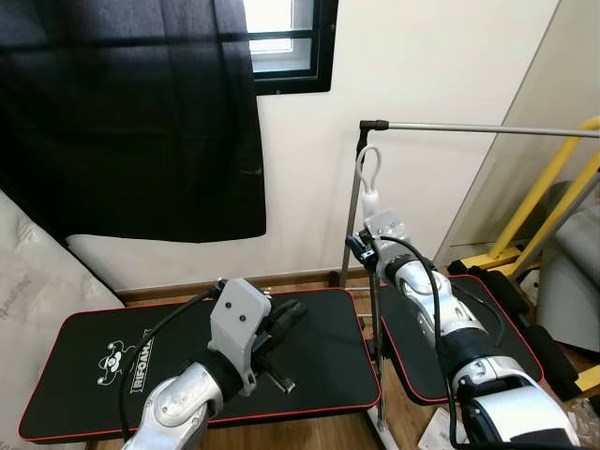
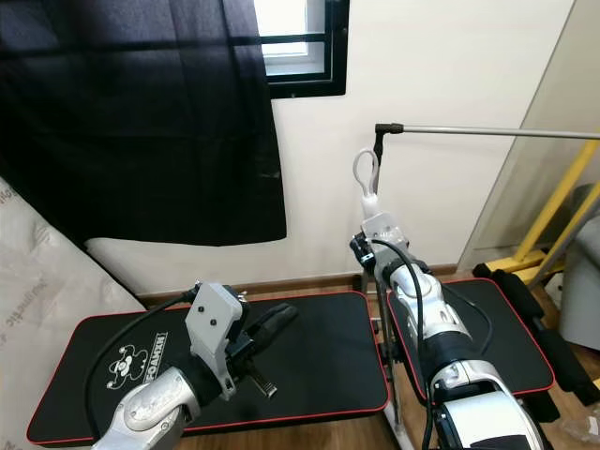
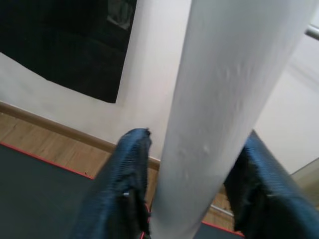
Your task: Sweep floor
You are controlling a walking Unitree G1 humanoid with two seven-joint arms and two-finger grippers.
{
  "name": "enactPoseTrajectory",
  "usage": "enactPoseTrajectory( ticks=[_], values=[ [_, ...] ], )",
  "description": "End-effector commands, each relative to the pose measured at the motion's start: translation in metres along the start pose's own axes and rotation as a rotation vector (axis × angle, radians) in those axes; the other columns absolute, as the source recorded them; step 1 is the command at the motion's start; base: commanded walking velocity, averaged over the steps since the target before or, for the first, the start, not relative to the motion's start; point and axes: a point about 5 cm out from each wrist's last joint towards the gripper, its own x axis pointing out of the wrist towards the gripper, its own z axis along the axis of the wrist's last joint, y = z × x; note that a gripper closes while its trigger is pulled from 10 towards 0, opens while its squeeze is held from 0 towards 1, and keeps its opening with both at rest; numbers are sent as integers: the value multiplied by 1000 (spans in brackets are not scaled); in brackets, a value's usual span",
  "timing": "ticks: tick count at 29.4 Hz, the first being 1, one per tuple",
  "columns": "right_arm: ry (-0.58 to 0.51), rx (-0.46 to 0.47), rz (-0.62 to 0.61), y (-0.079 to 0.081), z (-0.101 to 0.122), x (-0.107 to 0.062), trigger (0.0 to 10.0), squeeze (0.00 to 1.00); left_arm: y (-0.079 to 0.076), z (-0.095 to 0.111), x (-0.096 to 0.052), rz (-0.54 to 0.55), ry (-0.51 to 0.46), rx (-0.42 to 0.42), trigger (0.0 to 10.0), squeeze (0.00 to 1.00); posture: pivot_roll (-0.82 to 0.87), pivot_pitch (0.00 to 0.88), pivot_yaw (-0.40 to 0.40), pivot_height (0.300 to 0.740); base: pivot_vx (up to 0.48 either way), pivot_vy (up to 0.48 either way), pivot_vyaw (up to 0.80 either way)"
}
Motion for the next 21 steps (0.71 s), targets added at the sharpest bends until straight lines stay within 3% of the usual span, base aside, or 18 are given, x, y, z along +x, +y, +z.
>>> enactPoseTrajectory(
  ticks=[1,11,15,20,21],
  values=[
    [-14,-2,-11,-2,2,1,0,0,-1,-3,1,10,21,0,10000,0,-13,36,-71,740,0,0,0],
    [1,-12,-14,-11,0,-3,0,0,0,-4,4,15,19,-1,10000,0,-28,25,-80,740,0,0,0],
    [56,74,27,-18,-7,-12,0,0,1,-5,5,19,15,-2,10000,0,-43,21,-81,740,0,0,0],
    [75,120,67,-20,-7,-18,0,0,2,-5,6,18,15,-1,10000,0,-51,17,-80,740,0,0,0],
    [90,165,80,-26,-4,-24,0,0,3,-5,6,18,15,0,10000,0,-58,16,-79,740,0,0,0]
  ],
)
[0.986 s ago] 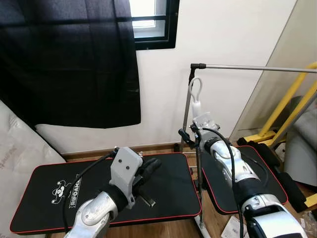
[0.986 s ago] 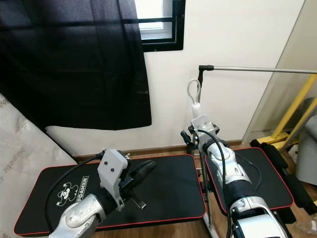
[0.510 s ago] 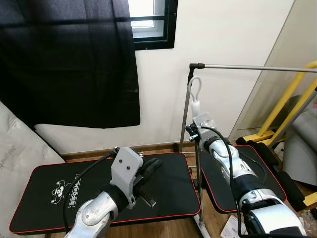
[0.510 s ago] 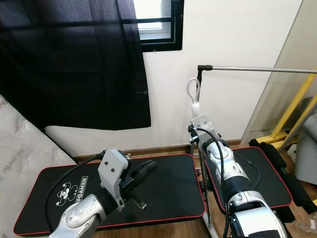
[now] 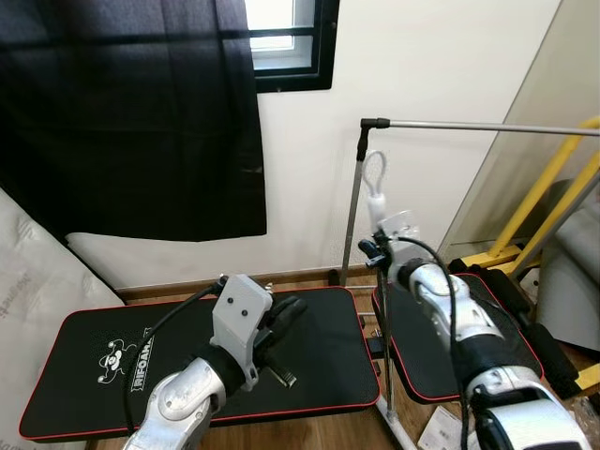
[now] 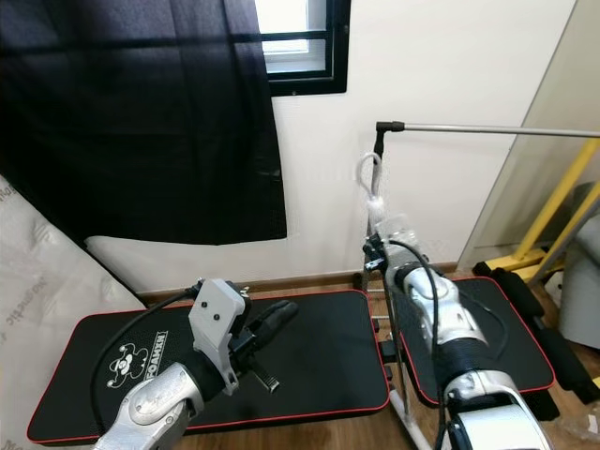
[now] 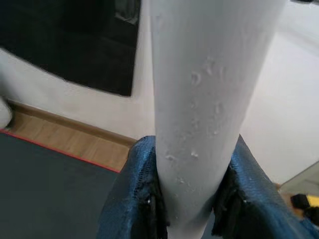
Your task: Sweep floor
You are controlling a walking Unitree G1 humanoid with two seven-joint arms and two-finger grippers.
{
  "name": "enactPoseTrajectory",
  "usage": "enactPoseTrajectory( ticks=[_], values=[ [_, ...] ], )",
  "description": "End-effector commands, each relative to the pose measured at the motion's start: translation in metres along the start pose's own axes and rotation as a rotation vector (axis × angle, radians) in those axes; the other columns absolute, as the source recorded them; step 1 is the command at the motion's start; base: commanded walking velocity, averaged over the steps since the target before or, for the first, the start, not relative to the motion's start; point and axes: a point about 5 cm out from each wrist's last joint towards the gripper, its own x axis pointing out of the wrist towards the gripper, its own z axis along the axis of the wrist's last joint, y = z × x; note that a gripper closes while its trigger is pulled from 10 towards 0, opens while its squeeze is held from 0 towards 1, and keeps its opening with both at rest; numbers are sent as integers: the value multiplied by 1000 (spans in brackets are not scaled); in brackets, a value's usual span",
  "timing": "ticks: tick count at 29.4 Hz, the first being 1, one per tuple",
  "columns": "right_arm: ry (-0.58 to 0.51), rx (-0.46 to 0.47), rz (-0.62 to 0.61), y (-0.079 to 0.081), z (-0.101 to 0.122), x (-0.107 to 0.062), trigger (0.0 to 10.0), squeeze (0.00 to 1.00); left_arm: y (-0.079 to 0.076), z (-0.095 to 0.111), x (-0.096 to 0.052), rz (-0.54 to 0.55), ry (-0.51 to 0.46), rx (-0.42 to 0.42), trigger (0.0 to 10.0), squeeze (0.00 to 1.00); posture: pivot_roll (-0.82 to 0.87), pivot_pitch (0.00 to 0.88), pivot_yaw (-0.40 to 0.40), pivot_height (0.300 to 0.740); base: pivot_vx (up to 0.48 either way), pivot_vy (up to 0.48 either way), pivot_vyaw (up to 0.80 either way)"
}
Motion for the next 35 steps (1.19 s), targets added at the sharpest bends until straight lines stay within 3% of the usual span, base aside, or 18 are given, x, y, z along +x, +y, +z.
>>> enactPoseTrajectory(
  ticks=[1,7,12,17,23,24,25,26,30,35],
  values=[
    [29,49,4,-8,-1,-7,0,0,1,-5,0,18,19,1,10000,0,-58,16,-79,740,0,0,0],
    [31,67,5,-15,7,-14,0,0,2,-5,1,18,18,2,10000,0,-70,12,-79,740,0,0,0],
    [45,52,4,-22,28,-26,0,0,4,-6,3,18,16,3,10000,0,-76,3,-75,740,0,0,0],
    [55,143,67,-11,39,-29,0,0,5,-6,3,16,16,6,10000,0,-77,0,-75,740,0,0,0],
    [89,169,94,-4,42,-31,0,0,5,-7,4,17,16,7,10000,0,-77,0,-77,740,0,0,0],
    [116,146,81,-5,40,-33,4549,0,5,-7,4,17,15,7,10000,0,-77,0,-77,740,0,0,0],
    [116,146,81,-5,40,-33,4549,0,5,-7,4,17,15,7,10000,0,-77,0,-77,740,0,0,0],
    [141,113,64,-6,38,-34,10000,0,5,-7,4,18,15,7,10000,0,-77,0,-77,740,0,0,0],
    [177,70,6,-12,39,-40,10000,0,6,-7,5,17,12,5,10000,0,-83,0,-75,740,0,0,0],
    [163,84,15,-9,46,-43,10000,0,6,-8,5,14,13,3,10000,0,-88,0,-71,740,0,0,-480]
  ],
)
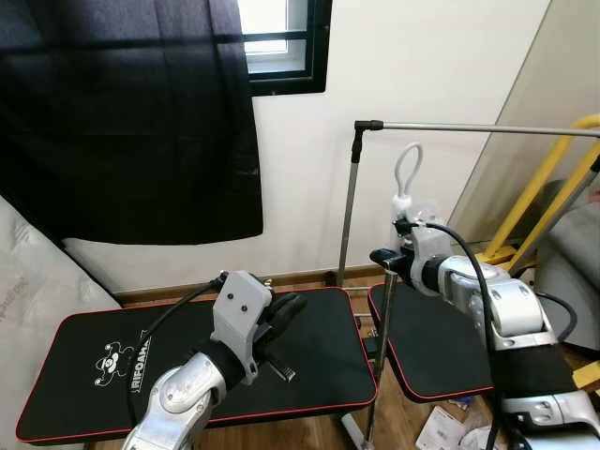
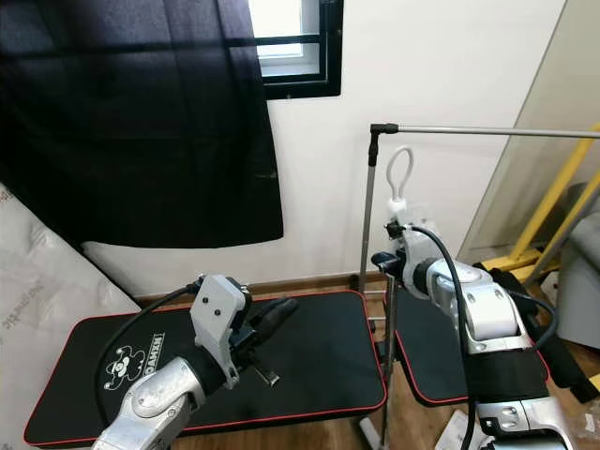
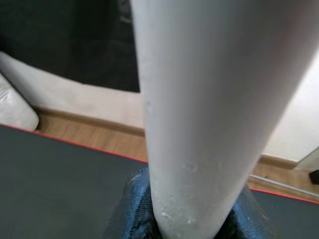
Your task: Sweep floor
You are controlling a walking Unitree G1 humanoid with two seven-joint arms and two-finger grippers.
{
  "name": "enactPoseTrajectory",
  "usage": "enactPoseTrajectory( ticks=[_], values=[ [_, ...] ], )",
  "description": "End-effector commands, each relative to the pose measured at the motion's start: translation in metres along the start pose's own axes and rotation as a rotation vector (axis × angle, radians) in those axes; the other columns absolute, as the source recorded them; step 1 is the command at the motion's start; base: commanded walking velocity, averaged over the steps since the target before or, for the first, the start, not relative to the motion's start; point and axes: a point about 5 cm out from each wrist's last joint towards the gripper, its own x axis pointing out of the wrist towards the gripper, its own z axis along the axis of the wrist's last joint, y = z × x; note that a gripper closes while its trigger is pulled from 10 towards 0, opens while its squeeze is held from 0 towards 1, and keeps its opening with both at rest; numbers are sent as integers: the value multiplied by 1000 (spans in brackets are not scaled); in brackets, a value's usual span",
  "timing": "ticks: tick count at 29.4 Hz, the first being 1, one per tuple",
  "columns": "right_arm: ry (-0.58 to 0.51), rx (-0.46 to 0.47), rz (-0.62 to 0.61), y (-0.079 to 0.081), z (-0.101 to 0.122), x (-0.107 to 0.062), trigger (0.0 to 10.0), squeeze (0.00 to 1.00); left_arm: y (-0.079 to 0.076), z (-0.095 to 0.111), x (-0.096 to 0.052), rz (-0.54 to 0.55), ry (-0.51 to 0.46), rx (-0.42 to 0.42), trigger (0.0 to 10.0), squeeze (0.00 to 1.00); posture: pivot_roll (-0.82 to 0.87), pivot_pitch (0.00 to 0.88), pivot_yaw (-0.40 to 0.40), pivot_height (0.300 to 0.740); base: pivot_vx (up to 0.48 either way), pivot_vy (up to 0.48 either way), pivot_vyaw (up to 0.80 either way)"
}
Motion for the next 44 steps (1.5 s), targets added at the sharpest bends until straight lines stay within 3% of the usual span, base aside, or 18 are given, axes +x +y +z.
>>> enactPoseTrajectory(
  ticks=[1,9,20,26,38,44],
  values=[
    [-31,-11,-6,0,8,-5,10000,0,0,0,1,-3,-4,5,10000,0,-87,0,-71,740,0,0,-800],
    [-4,-26,-10,2,9,-7,10000,0,1,-1,2,-3,-3,3,10000,0,-90,0,-73,740,0,0,-800],
    [-16,22,55,15,13,-10,10000,0,2,-3,3,-3,3,11,10000,0,-93,0,-72,740,0,0,-800],
    [-101,59,87,24,21,-8,10000,0,7,-4,3,37,4,15,10000,0,-92,0,-68,740,0,0,-800],
    [-111,69,164,46,13,-8,10000,0,20,-5,4,153,-2,16,10000,0,-99,0,-70,740,0,0,-800],
    [-127,65,166,47,16,-7,10000,0,22,-4,5,165,7,41,10000,0,-98,0,-66,740,0,0,-800]
  ],
)
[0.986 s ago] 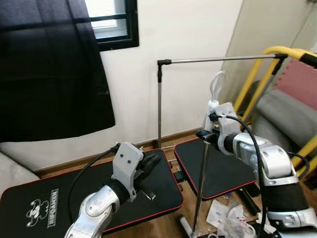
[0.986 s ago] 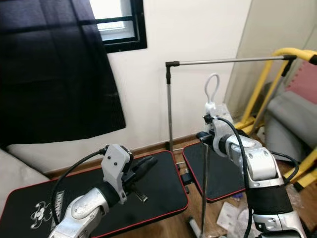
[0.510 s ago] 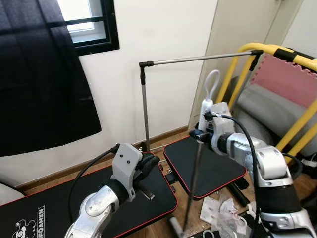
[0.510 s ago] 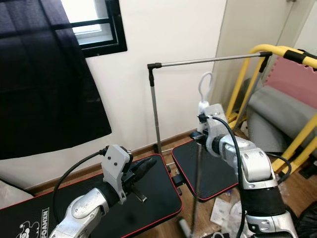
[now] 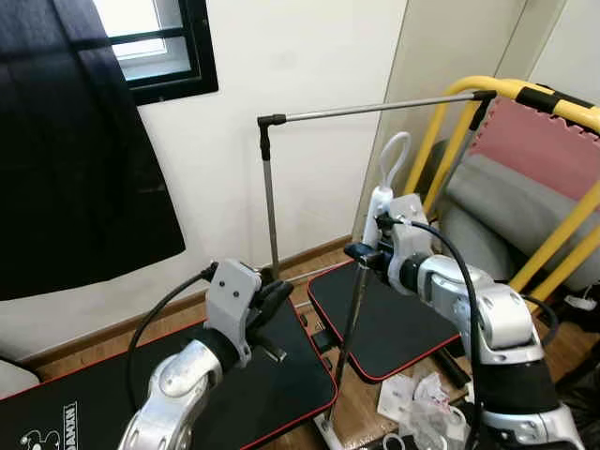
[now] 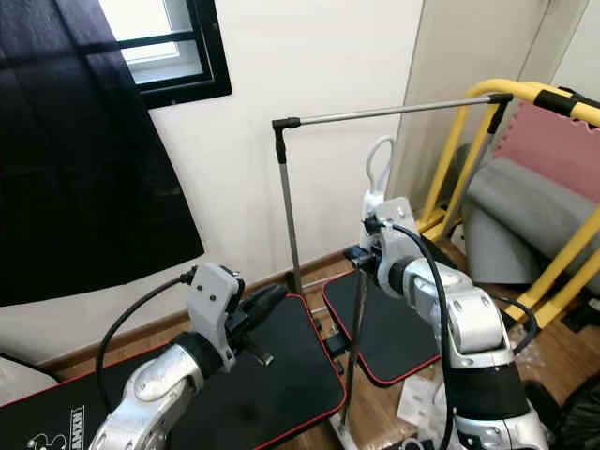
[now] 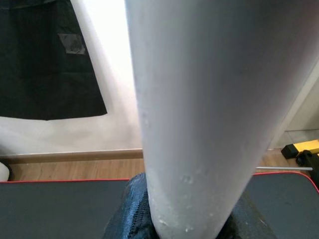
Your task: Sweep floor
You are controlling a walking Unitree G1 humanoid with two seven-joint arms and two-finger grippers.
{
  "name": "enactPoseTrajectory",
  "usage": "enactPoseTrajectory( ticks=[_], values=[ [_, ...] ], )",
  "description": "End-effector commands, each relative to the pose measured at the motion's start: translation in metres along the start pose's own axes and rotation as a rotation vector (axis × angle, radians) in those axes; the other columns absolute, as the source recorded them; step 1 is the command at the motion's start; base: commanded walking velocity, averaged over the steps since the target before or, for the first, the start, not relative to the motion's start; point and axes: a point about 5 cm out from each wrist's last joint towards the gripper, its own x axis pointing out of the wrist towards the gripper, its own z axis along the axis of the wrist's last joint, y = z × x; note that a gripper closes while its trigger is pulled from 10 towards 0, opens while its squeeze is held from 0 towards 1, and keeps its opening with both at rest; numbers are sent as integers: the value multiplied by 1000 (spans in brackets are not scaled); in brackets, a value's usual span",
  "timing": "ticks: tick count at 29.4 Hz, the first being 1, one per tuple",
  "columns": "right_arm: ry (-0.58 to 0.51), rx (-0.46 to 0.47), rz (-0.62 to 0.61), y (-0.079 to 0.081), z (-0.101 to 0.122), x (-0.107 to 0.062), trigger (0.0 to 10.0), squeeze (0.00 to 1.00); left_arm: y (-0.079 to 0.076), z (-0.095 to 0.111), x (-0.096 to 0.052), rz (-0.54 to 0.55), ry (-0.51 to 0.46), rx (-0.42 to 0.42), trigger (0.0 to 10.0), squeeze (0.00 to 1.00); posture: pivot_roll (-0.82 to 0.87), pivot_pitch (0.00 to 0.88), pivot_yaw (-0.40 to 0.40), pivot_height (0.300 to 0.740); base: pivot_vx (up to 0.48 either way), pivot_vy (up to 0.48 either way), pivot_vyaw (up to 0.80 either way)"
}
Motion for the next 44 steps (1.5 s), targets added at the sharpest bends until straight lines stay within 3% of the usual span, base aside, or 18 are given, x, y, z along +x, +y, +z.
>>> enactPoseTrajectory(
  ticks=[1,24,44],
  values=[
    [-46,-9,27,5,8,0,10000,0,7,-3,-1,106,15,16,10000,0,-98,0,-66,740,0,0,-800],
    [-71,-25,33,8,5,1,10000,0,10,-3,4,100,23,42,10000,0,-95,0,-64,740,0,0,-800],
    [-118,6,-40,-1,12,1,10000,0,8,-2,2,102,16,28,10000,0,-93,0,-66,740,0,0,-800]
  ],
)
